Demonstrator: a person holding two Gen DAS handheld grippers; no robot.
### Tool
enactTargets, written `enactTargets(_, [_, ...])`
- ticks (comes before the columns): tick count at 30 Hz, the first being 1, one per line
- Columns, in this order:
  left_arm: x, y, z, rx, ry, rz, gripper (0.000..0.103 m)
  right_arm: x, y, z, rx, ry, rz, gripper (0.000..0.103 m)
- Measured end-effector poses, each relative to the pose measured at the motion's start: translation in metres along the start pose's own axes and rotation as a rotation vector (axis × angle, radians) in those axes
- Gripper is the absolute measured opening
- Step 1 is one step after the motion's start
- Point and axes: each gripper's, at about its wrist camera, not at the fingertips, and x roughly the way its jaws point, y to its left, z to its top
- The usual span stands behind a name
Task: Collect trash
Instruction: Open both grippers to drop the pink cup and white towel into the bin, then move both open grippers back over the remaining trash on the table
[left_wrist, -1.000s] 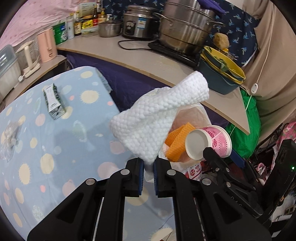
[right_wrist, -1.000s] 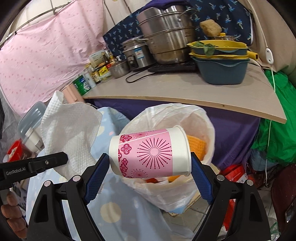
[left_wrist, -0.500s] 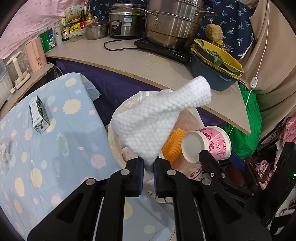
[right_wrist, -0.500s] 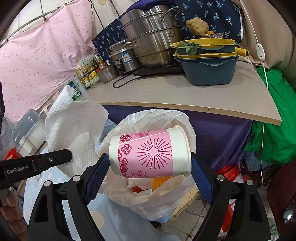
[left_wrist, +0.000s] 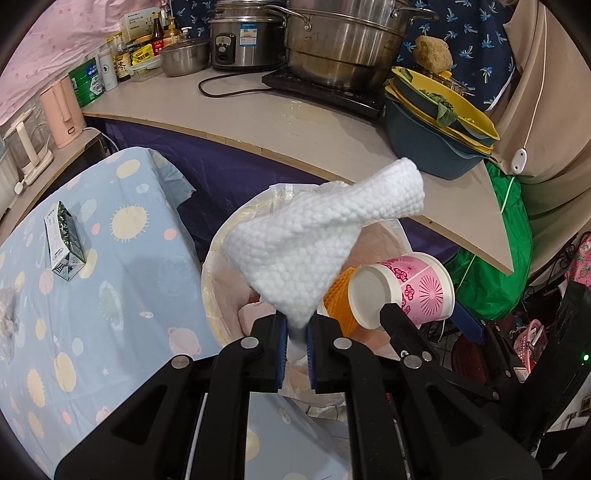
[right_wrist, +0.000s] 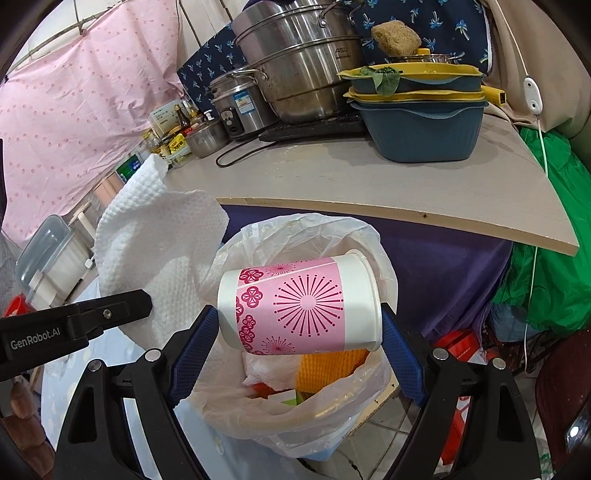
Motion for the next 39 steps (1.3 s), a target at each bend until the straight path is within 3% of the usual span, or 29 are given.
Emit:
enactTargets(9, [0.009, 0.006, 0.007, -0.022, 0.001, -0.006, 0.01, 0.009, 0.001, 0.002, 0.0, 0.007, -0.013, 0.083])
enactTargets(13, [0.009, 0.01, 0.011, -0.042, -0.013, 0.008, 0.044, 0.009, 0.003, 0.004, -0.001, -0.001, -0.027, 0.083])
enactTargets(27, [-0.002, 0.04, 0.006, -0.112, -0.023, 0.023, 0.05, -0.001, 0.006, 0.003, 0.011, -0.01, -0.025, 0.084])
enactTargets(37, [-0.024, 0.078, -0.011, -0.173, -0.042, 0.054, 0.051, -0.007, 0.043, -0.002, -0.042, -0.012, 0.014, 0.084])
enactTargets(39, [-0.029, 0.089, -0.016, -0.19, -0.05, 0.066, 0.057, -0.008, 0.053, -0.004, -0.054, -0.011, 0.027, 0.084])
